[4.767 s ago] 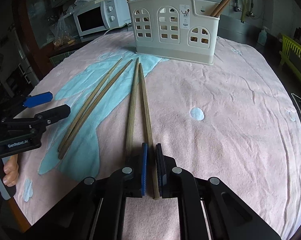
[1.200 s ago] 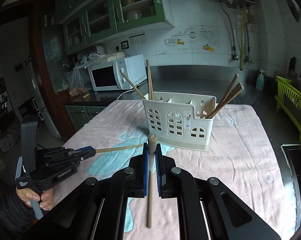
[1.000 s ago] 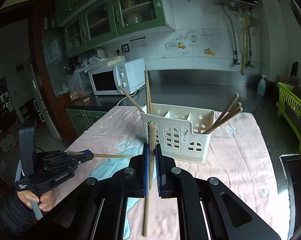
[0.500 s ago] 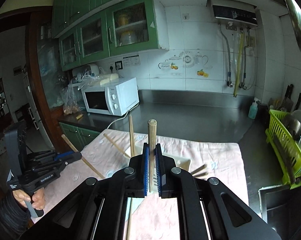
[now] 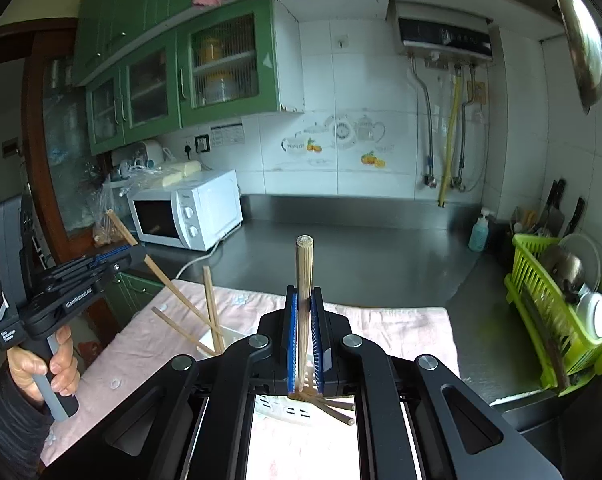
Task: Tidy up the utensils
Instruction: 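Lift the chopstick in the left tool over the holder while the right tool carries its chopstick there, then open the left tool to drop its chopstick into the holder while the right tool releases its chopstick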
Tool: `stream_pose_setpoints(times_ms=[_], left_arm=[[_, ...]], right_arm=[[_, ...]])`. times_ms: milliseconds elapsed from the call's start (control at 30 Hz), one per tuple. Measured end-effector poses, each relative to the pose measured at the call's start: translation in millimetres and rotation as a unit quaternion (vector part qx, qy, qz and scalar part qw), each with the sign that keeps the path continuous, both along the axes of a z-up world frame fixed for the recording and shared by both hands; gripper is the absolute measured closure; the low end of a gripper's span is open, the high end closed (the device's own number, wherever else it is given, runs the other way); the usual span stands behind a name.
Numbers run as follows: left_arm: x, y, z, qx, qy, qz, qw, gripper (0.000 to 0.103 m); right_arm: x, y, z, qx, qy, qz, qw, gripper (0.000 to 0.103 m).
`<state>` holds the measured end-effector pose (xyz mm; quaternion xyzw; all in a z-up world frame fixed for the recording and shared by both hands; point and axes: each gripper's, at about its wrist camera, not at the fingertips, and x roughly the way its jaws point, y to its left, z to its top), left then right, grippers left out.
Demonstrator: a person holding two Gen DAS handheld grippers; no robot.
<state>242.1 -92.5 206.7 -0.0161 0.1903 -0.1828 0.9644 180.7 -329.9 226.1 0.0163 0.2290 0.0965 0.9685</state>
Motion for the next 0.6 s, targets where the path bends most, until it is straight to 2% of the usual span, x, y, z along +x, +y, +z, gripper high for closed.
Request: stream_pose_setpoints(times_ms=[333,600], left_arm=[[30.5,-6.7,-29.2,0.019,0.050,-0.001,0.9986,0.098],[41.4,-9.7,-50.0,0.027,0.081,-0.011,0.9963,0.097]], right_arm=[[32.2,1.9,-40.6,0.005,0.042,0.006,0.999,0.096],[38.8,14.1,-57.3,-0.007,0.057,0.009,0.998,0.096]])
